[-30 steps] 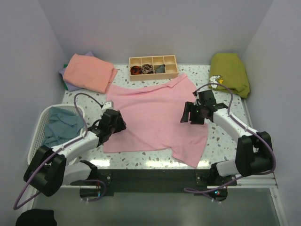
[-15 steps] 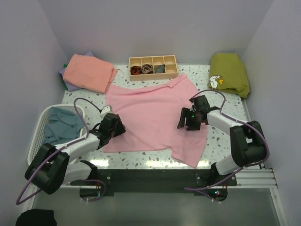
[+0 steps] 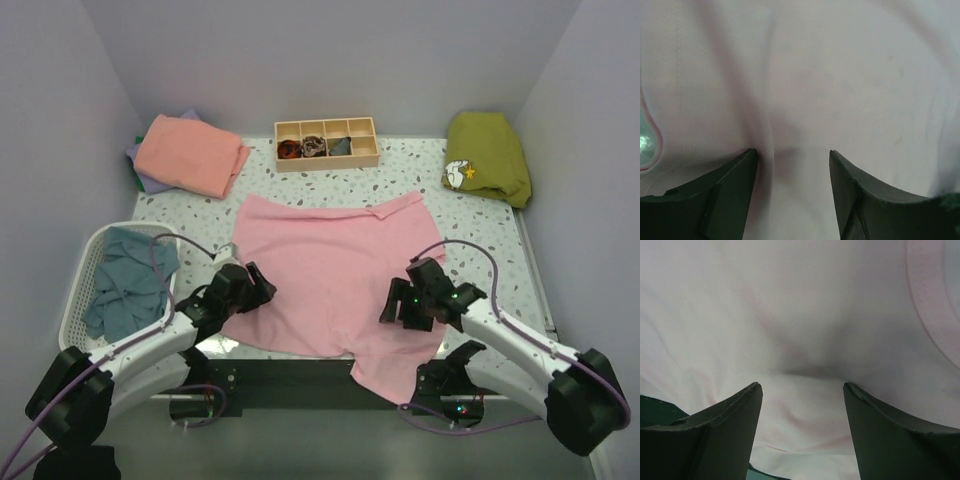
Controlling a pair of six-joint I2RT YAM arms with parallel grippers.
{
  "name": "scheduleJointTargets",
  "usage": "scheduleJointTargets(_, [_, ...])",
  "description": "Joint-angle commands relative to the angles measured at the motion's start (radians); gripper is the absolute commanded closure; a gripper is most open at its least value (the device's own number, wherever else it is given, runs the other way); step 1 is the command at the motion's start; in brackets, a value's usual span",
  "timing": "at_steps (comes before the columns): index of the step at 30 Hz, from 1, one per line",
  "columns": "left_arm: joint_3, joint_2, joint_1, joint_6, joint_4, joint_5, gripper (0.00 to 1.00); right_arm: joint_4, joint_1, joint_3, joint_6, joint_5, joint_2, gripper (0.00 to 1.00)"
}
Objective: Fold and stack the t-shirts
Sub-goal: Flatten out the tshirt, then grap the side of the flattened tshirt furthest away from the robot with both arms
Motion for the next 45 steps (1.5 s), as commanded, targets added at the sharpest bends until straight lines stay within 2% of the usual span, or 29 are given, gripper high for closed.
scheduleJointTargets(1, [-0.041, -0.026, -0.067, -0.047, -0.183, 0.059, 0.34, -0.292, 0.007, -0.039, 0.125, 0.132, -0.181, 0.29])
scheduleJointTargets(5, [-0.001, -0.006, -0.088, -0.033, -0.211, 0.009, 0.32, -0.285, 0.007, 0.019, 0.112, 0.202, -0.225, 0.25])
scheduleJointTargets(9, [0.122, 0.009, -0.09, 0.08, -0.226, -0.145, 0.29, -0.161, 0.009, 0.171, 0.029, 0.296, -0.098, 0.2])
scheduleJointTargets(11, [0.23, 0.032, -0.088, 0.146, -0.203, -0.252, 0.24, -0.137, 0.006, 0.285, -0.005, 0.394, 0.038, 0.12])
scheduleJointTargets(12, [0.275, 0.081, -0.085, 0.183, -0.211, -0.293, 0.17, -0.105, 0.001, 0.323, -0.028, 0.413, 0.083, 0.11])
scheduleJointTargets(13, [0.373, 0.113, -0.076, 0.197, -0.22, -0.324, 0.05, -0.093, -0.023, 0.404, -0.049, 0.428, 0.128, 0.11])
scheduleJointTargets(14, [0.421, 0.184, -0.041, 0.245, -0.215, -0.343, 0.01, -0.068, -0.04, 0.435, -0.089, 0.424, 0.178, 0.12])
scheduleJointTargets(16, [0.543, 0.261, 0.022, 0.298, -0.189, -0.299, 0.0, 0.02, -0.114, 0.509, -0.126, 0.382, 0.293, 0.19])
scheduleJointTargets(17, [0.577, 0.302, 0.101, 0.333, -0.163, -0.216, 0.0, 0.054, -0.145, 0.527, -0.152, 0.32, 0.326, 0.21])
scheduleJointTargets(20, [0.698, 0.493, 0.198, 0.378, -0.125, -0.151, 0.0, 0.146, -0.257, 0.616, -0.187, 0.27, 0.459, 0.28])
scheduleJointTargets(25, [0.881, 0.696, 0.314, 0.367, -0.1, -0.046, 0.0, 0.139, -0.379, 0.854, -0.224, 0.187, 0.739, 0.26])
scheduleJointTargets(26, [0.903, 0.759, 0.332, 0.393, -0.07, -0.013, 0.0, 0.125, -0.395, 0.891, -0.218, 0.158, 0.775, 0.26])
scheduleJointTargets(28, [1.006, 0.825, 0.34, 0.399, -0.121, -0.044, 0.0, 0.105, -0.422, 0.981, -0.223, 0.109, 0.871, 0.25])
scheduleJointTargets(34, [1.221, 1.042, 0.358, 0.43, -0.272, -0.068, 0.01, 0.061, -0.478, 1.149, -0.22, 0.095, 1.013, 0.25])
scheduleJointTargets(38, [1.229, 1.088, 0.389, 0.431, -0.22, -0.044, 0.01, 0.056, -0.513, 1.218, -0.221, 0.068, 1.094, 0.25])
scheduleJointTargets(45, [1.234, 1.132, 0.412, 0.454, -0.214, -0.033, 0.02, 0.033, -0.519, 1.284, -0.256, 0.115, 1.157, 0.25])
